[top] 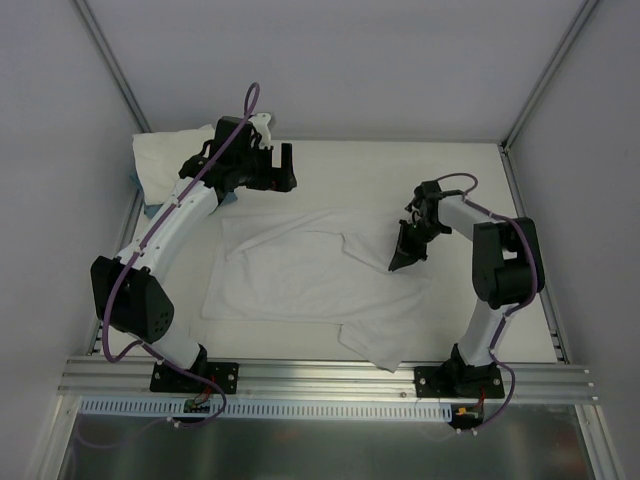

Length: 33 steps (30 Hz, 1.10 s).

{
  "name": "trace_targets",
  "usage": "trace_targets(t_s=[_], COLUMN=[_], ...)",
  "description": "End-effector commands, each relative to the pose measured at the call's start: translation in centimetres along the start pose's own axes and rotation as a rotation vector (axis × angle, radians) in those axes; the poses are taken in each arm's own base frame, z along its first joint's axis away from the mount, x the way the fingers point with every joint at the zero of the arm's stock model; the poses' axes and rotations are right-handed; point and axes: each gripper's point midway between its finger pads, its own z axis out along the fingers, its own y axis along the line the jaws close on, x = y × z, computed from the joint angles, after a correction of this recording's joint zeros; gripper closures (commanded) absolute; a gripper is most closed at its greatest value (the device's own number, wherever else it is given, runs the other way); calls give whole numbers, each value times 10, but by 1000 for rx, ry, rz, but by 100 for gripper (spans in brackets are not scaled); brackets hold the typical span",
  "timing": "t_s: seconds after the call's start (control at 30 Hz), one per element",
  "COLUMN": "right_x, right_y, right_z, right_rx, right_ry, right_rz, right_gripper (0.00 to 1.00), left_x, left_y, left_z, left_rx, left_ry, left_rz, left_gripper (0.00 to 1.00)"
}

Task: Fold and stack the t-shirts
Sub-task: Fold the flattened tshirt in 1/3 of the way

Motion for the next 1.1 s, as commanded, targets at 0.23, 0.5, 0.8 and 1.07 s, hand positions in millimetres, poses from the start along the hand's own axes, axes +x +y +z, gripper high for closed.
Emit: trace_targets(t_s=[0.23,0.5,0.8,1.07], right_x=[-27,-24,-19,-7], right_y=[-7,-27,-44,-54], right_z=[-65,-74,-85,-79], right_rx=[30,59,89,110], right_ry=[-131,-131,-146,-112], right_rz=[-23,-9,0,14], right_gripper=[100,100,100,32], left_x=[-4,-4,-4,-5], left_y=[-6,-5,-9,-10], left_z=[-10,-8,-2,-2], left_rx=[15,14,33,39], left_ry=[-26,-28,-20,-19], left_rz=[31,28,18,19], left_gripper=[1,1,1,1])
